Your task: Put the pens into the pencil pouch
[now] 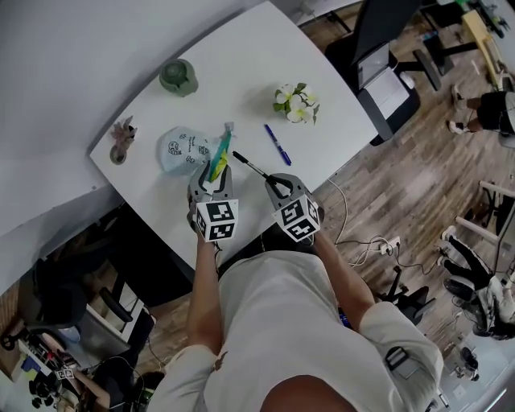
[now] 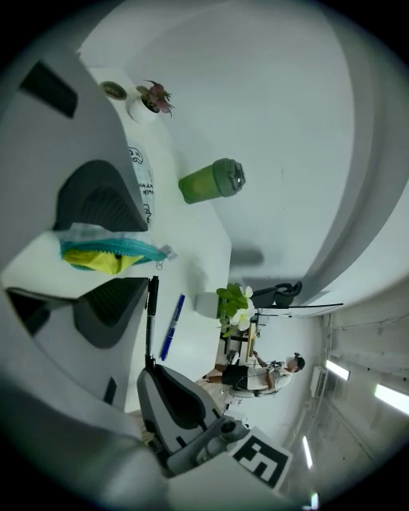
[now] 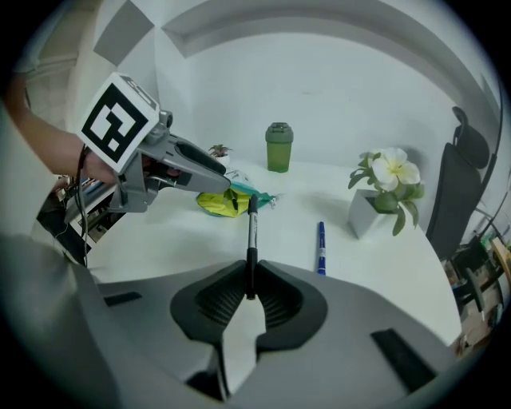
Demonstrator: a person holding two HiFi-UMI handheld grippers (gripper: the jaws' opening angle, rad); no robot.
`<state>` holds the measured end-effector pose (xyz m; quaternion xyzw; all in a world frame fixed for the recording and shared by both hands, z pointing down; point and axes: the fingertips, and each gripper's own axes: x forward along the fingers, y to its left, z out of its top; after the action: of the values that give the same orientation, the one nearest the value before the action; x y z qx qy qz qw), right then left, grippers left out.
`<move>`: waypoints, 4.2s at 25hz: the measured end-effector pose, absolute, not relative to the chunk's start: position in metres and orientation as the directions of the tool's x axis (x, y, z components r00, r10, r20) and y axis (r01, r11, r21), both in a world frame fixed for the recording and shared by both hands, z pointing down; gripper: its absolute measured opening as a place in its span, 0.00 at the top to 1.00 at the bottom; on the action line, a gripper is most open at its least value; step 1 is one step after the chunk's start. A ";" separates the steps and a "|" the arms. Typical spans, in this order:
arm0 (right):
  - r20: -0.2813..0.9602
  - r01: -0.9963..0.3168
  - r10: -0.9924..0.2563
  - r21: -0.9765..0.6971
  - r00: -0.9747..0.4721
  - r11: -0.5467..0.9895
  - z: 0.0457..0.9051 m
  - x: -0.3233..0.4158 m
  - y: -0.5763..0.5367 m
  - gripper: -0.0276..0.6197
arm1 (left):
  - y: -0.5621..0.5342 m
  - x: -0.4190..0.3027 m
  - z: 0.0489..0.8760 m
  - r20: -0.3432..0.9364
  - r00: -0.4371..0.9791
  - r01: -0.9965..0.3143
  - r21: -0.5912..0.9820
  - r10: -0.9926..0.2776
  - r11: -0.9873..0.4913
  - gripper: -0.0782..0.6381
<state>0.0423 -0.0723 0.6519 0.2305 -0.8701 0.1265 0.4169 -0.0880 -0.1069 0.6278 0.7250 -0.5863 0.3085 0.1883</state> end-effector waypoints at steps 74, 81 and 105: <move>0.708 -0.609 -0.452 0.039 -0.543 0.793 0.641 0.044 -0.138 0.71 | -0.109 -0.087 0.622 0.688 0.183 -0.969 0.004 -0.702 -0.248 0.88; 0.763 -0.675 -0.458 0.040 -0.456 0.737 0.669 0.081 -0.141 0.71 | -0.112 -0.078 0.631 0.701 0.162 -0.963 -0.042 -0.694 -0.267 0.88; 0.768 -0.552 -0.331 -0.034 -0.547 0.833 0.648 0.063 -0.108 0.86 | -0.112 -0.087 0.620 0.666 0.179 -0.969 -0.006 -0.724 -0.245 0.88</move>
<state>0.0635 -0.1084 0.6479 0.2542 -0.8688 0.1374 0.4020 -0.0870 -0.1119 0.6196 0.7365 -0.5748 0.2830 0.2169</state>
